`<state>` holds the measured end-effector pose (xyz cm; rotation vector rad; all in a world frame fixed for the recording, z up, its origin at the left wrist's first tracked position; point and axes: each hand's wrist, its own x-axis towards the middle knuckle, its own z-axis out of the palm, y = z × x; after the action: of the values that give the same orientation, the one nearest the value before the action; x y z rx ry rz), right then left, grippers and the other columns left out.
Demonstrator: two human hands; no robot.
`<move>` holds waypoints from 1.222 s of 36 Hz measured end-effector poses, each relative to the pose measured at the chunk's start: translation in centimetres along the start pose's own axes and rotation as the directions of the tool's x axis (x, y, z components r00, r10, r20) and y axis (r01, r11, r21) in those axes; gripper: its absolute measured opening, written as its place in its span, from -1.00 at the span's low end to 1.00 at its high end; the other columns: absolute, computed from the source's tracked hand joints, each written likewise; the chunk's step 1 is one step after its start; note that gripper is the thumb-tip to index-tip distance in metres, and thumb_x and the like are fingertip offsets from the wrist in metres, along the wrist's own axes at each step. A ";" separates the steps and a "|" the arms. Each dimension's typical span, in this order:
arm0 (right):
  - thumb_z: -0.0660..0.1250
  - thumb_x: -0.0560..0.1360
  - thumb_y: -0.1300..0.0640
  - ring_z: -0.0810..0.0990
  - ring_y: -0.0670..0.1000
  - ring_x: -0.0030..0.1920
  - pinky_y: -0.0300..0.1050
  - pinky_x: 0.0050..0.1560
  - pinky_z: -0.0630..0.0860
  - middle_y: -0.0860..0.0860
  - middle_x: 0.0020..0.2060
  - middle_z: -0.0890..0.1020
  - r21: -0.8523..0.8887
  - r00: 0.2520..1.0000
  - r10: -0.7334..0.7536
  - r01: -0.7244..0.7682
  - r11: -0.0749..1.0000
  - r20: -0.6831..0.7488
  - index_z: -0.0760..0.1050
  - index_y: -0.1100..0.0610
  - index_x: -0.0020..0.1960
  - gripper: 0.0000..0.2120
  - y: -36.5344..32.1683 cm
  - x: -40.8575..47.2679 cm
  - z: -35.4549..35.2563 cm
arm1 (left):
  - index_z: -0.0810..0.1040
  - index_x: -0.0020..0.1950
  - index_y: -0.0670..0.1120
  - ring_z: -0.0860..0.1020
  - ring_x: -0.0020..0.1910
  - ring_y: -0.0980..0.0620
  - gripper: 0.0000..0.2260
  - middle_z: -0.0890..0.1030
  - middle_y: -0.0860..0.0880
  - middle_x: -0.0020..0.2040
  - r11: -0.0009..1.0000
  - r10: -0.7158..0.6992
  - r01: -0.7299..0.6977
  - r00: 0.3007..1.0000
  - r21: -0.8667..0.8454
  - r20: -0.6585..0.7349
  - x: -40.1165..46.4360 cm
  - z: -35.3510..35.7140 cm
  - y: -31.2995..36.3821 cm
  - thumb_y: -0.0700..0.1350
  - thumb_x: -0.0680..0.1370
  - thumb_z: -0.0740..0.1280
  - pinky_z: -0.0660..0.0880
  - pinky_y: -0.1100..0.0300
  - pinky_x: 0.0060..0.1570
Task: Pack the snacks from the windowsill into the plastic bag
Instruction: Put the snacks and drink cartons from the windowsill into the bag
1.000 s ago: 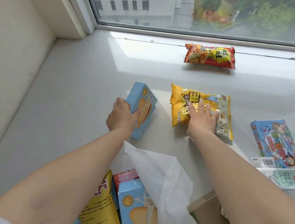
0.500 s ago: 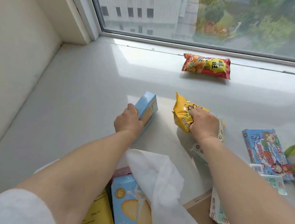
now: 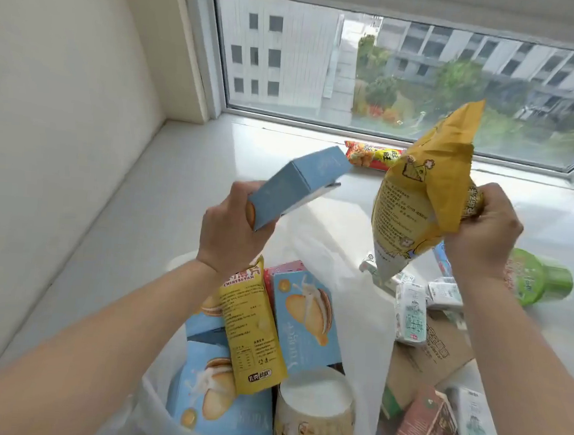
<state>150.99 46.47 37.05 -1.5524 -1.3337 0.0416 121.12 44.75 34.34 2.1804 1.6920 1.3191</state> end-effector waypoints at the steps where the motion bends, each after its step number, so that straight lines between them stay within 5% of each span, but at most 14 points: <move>1: 0.30 0.39 0.40 0.17 -0.06 -0.41 -0.30 -0.46 0.18 -0.05 -0.49 0.26 0.016 1.000 0.019 -0.019 1.000 0.011 0.31 0.16 -0.29 -0.77 -0.5 -0.7 -0.8 | 0.29 0.06 -0.06 0.58 -0.37 -0.11 -0.62 0.65 -0.05 -0.09 0.995 0.099 -0.100 0.995 0.007 0.026 -1.4 -0.8 -0.1 -0.11 0.37 0.40 0.35 0.28 -0.42; 8: 0.38 0.39 0.40 0.31 -0.21 -0.46 -0.29 -0.47 0.19 -0.05 -0.45 0.36 0.159 0.973 0.078 -0.114 0.981 0.219 0.35 0.13 -0.28 -0.73 -3.0 -6.5 -2.8 | 0.40 0.13 0.02 0.66 -0.02 0.00 -0.61 0.64 0.06 0.13 0.876 0.414 -0.459 0.872 0.147 0.261 -10.8 -1.8 -3.5 -0.16 0.35 0.38 0.55 0.18 -0.13; 11: 0.37 0.39 0.35 0.32 -0.18 -0.45 -0.25 -0.44 0.24 -0.06 -0.45 0.37 0.193 0.955 0.082 -0.141 0.971 0.285 0.32 0.03 -0.31 -0.69 -3.5 -8.7 -3.2 | 0.36 0.29 0.08 0.55 0.22 -0.12 -0.30 0.51 0.00 0.32 0.832 0.253 -0.498 0.732 0.244 0.632 -15.1 -1.1 -4.5 0.02 0.19 0.52 0.54 -0.16 0.05; 14: 0.33 0.34 0.21 0.34 -0.20 -0.44 -0.32 -0.45 0.25 -0.08 -0.44 0.40 0.183 0.940 0.110 -0.176 0.967 0.323 0.37 0.07 -0.26 -0.86 -4.1 -10.5 -3.4 | 0.18 0.45 0.16 0.37 0.36 -0.24 -0.35 0.32 -0.04 0.43 0.852 0.008 -0.403 0.647 0.333 0.763 -17.5 -0.6 -3.5 0.28 0.37 0.16 0.41 -0.39 0.10; 20: 0.34 0.40 0.39 0.30 -0.04 -0.39 -0.12 -0.39 0.26 -0.03 -0.45 0.39 0.176 0.912 0.252 -0.320 0.931 0.322 0.38 0.15 -0.25 -0.79 -4.5 -12.3 -3.7 | -0.15 0.50 0.29 -0.20 0.53 -0.12 -0.48 -0.16 0.06 0.56 0.871 -0.249 -0.193 0.619 0.452 0.745 -14.3 0.9 -1.9 0.13 0.63 0.05 -0.09 -0.27 0.43; 24: 0.37 0.40 0.38 0.34 -0.04 -0.35 -0.16 -0.37 0.30 -0.04 -0.41 0.44 0.224 0.918 0.281 -0.347 0.911 0.280 0.45 0.16 -0.20 -0.84 -4.9 -13.0 -4.7 | -0.06 0.52 0.25 -0.18 0.54 -0.08 -0.48 -0.10 0.05 0.57 0.902 -0.309 -0.050 0.618 0.429 0.723 -13.9 -0.2 -1.2 0.12 0.62 0.10 -0.07 -0.17 0.47; 26: 0.36 0.43 0.36 0.36 -0.13 -0.37 -0.25 -0.40 0.30 -0.07 -0.41 0.44 0.237 0.911 0.287 -0.361 0.902 0.295 0.41 0.07 -0.26 -0.75 -5.2 -13.6 -5.0 | 0.13 0.50 0.19 -0.12 0.54 -0.07 -0.52 0.04 0.02 0.55 0.894 -0.283 -0.067 0.680 0.442 0.676 -14.4 -1.4 -1.1 0.18 0.59 0.12 -0.12 -0.13 0.48; 30: 0.38 0.33 0.20 0.32 -0.20 -0.43 -0.33 -0.44 0.28 -0.15 -0.49 0.42 0.291 0.872 0.271 -0.406 0.867 0.407 0.36 0.05 -0.32 -0.81 -6.6 -15.5 -5.1 | 0.57 0.17 0.02 0.27 0.41 -0.18 -0.66 0.44 -0.11 0.34 0.855 -0.238 0.047 0.921 0.517 0.309 -16.9 -4.1 -2.3 0.09 0.43 0.38 0.12 -0.30 0.37; 32: 0.32 0.25 0.14 0.32 -0.22 -0.46 -0.38 -0.47 0.28 -0.16 -0.51 0.44 0.328 0.872 0.248 -0.401 0.855 0.422 0.37 0.11 -0.31 -0.88 -7.5 -16.0 -5.1 | 0.53 0.20 0.00 0.32 0.34 -0.22 -0.52 0.43 -0.17 0.32 0.815 -0.357 0.231 0.922 0.531 0.147 -18.2 -4.8 -3.2 -0.01 0.31 0.53 0.20 -0.33 0.28; 34: 0.30 0.26 0.15 0.35 -0.22 -0.47 -0.40 -0.46 0.31 -0.11 -0.47 0.45 0.327 0.873 0.221 -0.382 0.864 0.434 0.40 0.15 -0.27 -0.89 -8.3 -16.0 -4.8 | 0.34 0.38 0.05 0.26 0.37 -0.25 -0.35 0.28 -0.17 0.40 0.736 -0.563 0.450 0.822 0.505 0.088 -18.9 -5.4 -3.2 -0.03 0.33 0.50 0.23 -0.29 0.26; 37: 0.28 0.37 0.27 0.40 -0.13 -0.38 -0.14 -0.37 0.41 0.00 -0.39 0.47 0.209 0.904 0.126 -0.227 0.951 0.408 0.40 0.10 -0.27 -0.88 -9.2 -16.8 -3.8 | 0.05 0.52 0.05 0.36 0.30 -0.22 -0.35 0.28 -0.16 0.40 0.527 -0.848 0.782 0.510 0.333 0.144 -19.2 -5.9 -3.1 0.02 0.51 0.30 0.40 -0.09 0.13; 39: 0.19 0.35 0.33 0.44 0.05 -0.27 0.01 -0.29 0.41 0.03 -0.31 0.49 0.098 0.944 -0.022 -0.011 0.995 0.329 0.43 0.17 -0.25 -0.90 -9.9 -18.1 -2.4 | 0.19 0.46 -0.05 0.47 0.18 -0.22 -0.50 0.46 -0.19 0.27 0.433 -0.898 0.849 0.379 0.301 0.223 -19.1 -6.3 -3.1 0.01 0.55 0.23 0.42 -0.01 0.06; 41: 0.20 0.28 0.34 0.46 0.14 -0.15 0.01 -0.17 0.38 0.08 -0.20 0.53 0.003 0.942 -0.203 0.209 0.978 0.268 0.48 0.22 -0.25 -0.89 -10.7 -20.0 -0.5 | 0.40 0.32 -0.17 0.50 0.15 -0.24 -0.65 0.53 -0.23 0.19 0.420 -0.900 0.865 0.358 0.273 0.248 -18.8 -6.8 -2.9 -0.05 0.58 0.18 0.44 0.00 0.09; 44: 0.26 0.27 0.24 0.42 0.11 -0.01 -0.06 -0.11 0.36 0.05 -0.04 0.51 -0.054 0.922 -0.277 0.302 0.952 0.270 0.50 0.17 -0.26 -0.92 -10.8 -23.0 2.3 | 0.49 0.22 -0.30 0.49 0.16 -0.24 -0.68 0.55 -0.27 0.16 0.376 -0.902 0.925 0.352 0.057 0.249 -18.1 -7.7 -3.1 -0.10 0.60 0.18 0.39 0.05 0.11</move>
<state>133.26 29.20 30.70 -1.4466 -1.7872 -0.0039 113.38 27.82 27.23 0.8368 2.1128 0.6941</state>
